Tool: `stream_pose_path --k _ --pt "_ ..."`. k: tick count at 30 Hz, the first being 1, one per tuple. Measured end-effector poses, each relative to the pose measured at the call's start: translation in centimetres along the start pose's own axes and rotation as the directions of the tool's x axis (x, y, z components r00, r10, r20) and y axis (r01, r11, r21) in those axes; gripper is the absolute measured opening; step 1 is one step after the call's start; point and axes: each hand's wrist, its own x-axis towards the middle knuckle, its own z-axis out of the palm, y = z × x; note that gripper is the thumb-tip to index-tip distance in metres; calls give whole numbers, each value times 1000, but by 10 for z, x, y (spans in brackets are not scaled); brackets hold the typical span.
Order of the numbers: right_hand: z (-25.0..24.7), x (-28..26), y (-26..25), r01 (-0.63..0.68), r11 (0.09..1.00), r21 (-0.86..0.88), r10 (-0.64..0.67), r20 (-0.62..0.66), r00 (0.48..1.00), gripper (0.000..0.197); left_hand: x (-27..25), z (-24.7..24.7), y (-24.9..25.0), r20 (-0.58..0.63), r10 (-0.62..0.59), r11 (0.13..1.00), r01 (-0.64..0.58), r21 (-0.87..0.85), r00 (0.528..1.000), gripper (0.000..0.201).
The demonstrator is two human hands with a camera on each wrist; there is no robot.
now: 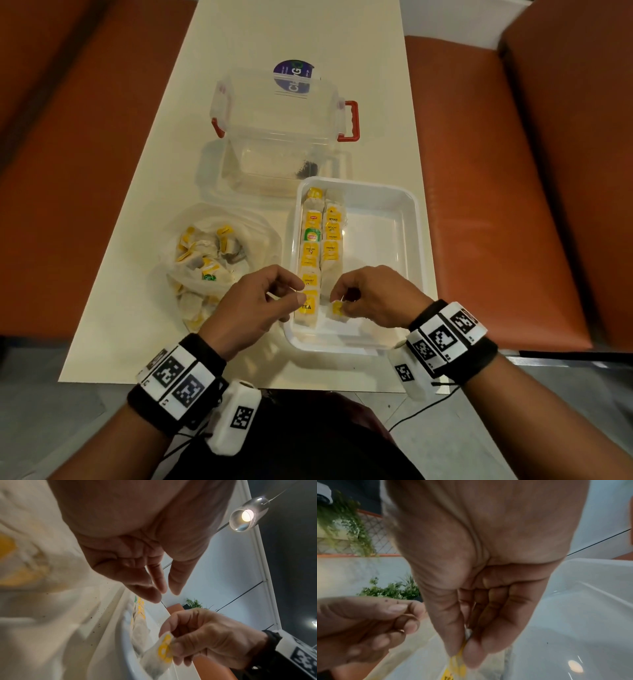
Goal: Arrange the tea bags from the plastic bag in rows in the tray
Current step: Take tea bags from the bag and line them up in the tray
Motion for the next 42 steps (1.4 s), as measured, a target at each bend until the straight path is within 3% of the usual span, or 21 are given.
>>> stream_pose_path --k 2,6,18,42 --pt "4 8 -2 -32 999 -27 33 31 999 17 -3 -4 -1 -7 4 1000 -4 -5 1000 8" --pt "7 27 -3 -97 988 -123 92 -40 995 10 -6 -8 -3 -21 -6 999 5 -41 1000 8" --pt "1 48 1 -167 985 -31 166 -37 985 13 -11 -14 -6 -38 -8 999 6 -51 999 7" --pt "0 49 7 -140 990 -28 134 -149 980 17 -13 -24 0 -66 12 999 -15 -45 998 1"
